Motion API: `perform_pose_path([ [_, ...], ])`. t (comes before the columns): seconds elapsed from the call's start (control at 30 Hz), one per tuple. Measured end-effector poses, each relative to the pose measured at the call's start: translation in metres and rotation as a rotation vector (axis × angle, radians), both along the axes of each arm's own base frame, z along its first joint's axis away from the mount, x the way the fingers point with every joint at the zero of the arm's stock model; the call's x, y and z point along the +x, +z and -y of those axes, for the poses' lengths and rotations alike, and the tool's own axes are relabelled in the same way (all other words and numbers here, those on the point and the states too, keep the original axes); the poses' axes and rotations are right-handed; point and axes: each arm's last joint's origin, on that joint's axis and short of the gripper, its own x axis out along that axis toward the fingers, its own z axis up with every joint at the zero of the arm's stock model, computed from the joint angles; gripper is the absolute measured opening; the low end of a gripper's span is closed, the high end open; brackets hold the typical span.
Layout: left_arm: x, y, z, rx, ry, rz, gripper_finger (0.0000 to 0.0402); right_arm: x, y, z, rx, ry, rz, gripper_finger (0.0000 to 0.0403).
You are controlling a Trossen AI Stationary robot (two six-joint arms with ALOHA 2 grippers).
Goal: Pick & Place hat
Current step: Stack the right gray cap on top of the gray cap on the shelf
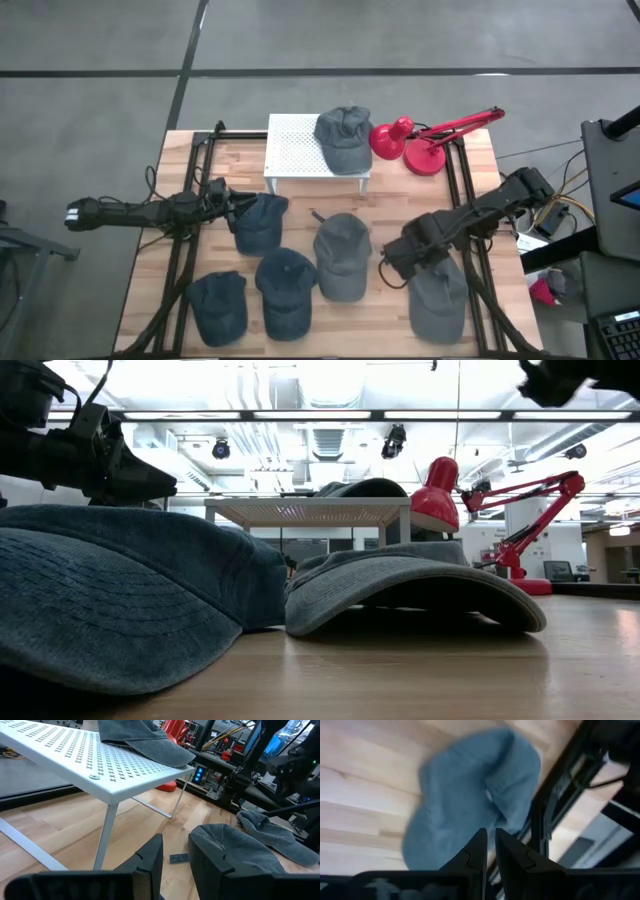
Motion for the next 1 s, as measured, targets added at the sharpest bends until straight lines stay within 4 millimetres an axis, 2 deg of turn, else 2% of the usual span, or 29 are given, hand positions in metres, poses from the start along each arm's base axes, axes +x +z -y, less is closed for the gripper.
perform_pose_path([
  [0.23, 0.0, 0.0, 0.0, 0.0, 0.0, 0.0, 0.0094, -0.006, -0.014, -0.009, 0.064, -0.007, -0.054, 0.0034],
  [0.57, 0.0, 0.0, 0.0, -0.001, 0.001, 0.0, 0.0094, -0.014, -0.015, -0.028, 0.048, -0.052, -0.054, 0.0042],
  [0.7, 0.0, 0.0, 0.0, -0.001, 0.001, 0.001, 0.0094, -0.018, -0.015, -0.038, 0.046, -0.053, -0.045, 0.0073],
  [1.0, 0.0, 0.0, 0.0, -0.001, 0.0, 0.001, 0.0094, -0.025, -0.018, -0.056, 0.035, -0.127, -0.021, 0.0171],
])
